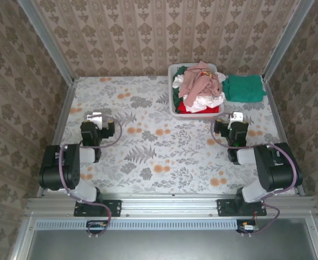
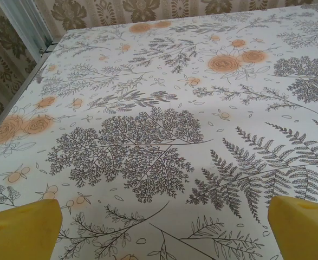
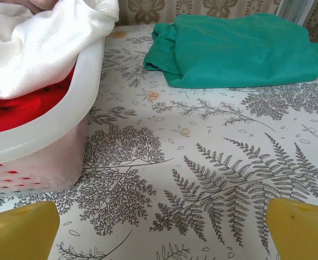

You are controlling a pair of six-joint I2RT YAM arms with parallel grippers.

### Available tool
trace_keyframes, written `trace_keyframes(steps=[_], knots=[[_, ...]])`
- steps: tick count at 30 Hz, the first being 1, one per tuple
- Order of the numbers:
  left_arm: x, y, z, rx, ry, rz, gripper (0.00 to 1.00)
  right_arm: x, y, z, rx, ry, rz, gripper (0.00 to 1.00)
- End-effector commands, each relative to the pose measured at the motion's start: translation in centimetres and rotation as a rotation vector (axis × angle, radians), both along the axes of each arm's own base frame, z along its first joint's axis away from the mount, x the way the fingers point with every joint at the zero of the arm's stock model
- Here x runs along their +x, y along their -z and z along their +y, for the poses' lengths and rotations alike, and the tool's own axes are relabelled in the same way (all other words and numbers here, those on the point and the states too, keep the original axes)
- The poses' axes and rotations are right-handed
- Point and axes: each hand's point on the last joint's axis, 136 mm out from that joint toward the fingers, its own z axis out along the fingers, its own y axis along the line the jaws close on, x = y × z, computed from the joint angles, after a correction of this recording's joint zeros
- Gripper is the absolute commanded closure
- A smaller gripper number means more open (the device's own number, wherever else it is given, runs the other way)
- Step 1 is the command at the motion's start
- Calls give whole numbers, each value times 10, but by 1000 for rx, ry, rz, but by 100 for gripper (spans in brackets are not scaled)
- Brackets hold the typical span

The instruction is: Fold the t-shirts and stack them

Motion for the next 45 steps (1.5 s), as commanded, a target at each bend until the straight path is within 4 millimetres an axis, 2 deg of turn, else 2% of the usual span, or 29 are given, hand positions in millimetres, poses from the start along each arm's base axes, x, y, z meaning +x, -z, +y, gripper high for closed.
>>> trace_keyframes(steps=[1, 18, 19, 21, 23, 25, 26, 27, 29, 30, 32, 34, 37, 39, 41, 43, 45], knots=[[3, -6, 0, -2, 3, -20, 0, 7, -15, -2, -13, 16, -47, 0], [2, -8, -4, 21, 7, -31, 0, 7, -15, -2, -15, 16, -50, 0], [0, -14, -5, 51, -19, -42, 0, 8, -20, -4, -20, 28, -56, 0], [-8, -41, -4, 159, -123, -89, 0, 9, -31, 2, -32, -1, -46, 0], [-17, -81, -12, 236, -199, -129, 0, 8, -62, 3, -73, 41, -8, 0], [-25, -111, -25, 126, -195, -113, 0, 4, -98, 1, 4, 88, -27, 0], [-30, -127, -31, 7, -170, -73, 0, 0, -116, 0, 74, 112, -55, 0], [-33, -139, -36, -116, -147, -47, 0, -6, -125, -2, 150, 147, -62, 0], [-36, -160, -61, -375, 3, -23, 0, -19, -134, -1, 306, 172, -70, 0], [-36, -168, -71, -448, 71, -34, 0, -20, -135, 7, 350, 114, -76, 0], [-35, -170, -88, -545, 114, -19, 0, -21, -138, 29, 464, -73, -102, 0], [-33, -164, -111, -539, 150, 55, 0, -23, -129, 30, 563, -64, -53, 0], [-29, -153, -172, -476, 292, 164, 0, -15, -111, 45, 572, -110, 95, 0], [-25, -144, -215, -466, 370, 228, 0, -6, -98, 46, 548, -103, 176, 0], [-19, -133, -255, -441, 435, 300, 0, 2, -86, 43, 522, -89, 231, 0], [-6, -126, -286, -441, 475, 344, 0, 10, -75, 42, 515, -75, 263, 0], [8, -110, -312, -503, 527, 416, 1, 18, -67, 43, 523, -80, 273, 1]])
